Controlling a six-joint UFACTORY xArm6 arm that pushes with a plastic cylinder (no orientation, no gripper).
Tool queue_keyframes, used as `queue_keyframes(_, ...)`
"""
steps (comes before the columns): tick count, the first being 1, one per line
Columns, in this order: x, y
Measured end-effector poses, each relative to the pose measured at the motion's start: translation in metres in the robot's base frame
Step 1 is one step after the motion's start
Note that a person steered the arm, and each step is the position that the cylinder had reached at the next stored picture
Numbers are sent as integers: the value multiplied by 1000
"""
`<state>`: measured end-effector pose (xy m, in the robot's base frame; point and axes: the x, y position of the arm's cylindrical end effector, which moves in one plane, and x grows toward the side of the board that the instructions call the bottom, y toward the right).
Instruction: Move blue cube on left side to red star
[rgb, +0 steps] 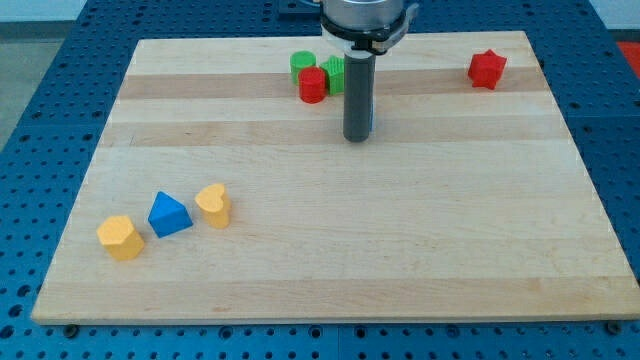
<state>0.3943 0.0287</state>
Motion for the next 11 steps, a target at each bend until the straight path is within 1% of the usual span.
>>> queue_keyframes(1,15,-23)
queue_keyframes(2,18,-44)
queue_keyframes(3,-4,-44)
queue_keyframes(4,-4,-44)
queue_keyframes(5,-16,-27)
queue_keyframes(6,-17,-15)
queue_keyframes(7,-33,23)
queue_keyframes(8,-68,77)
queue_keyframes(10,-73,93)
queue_keyframes(11,-86,132)
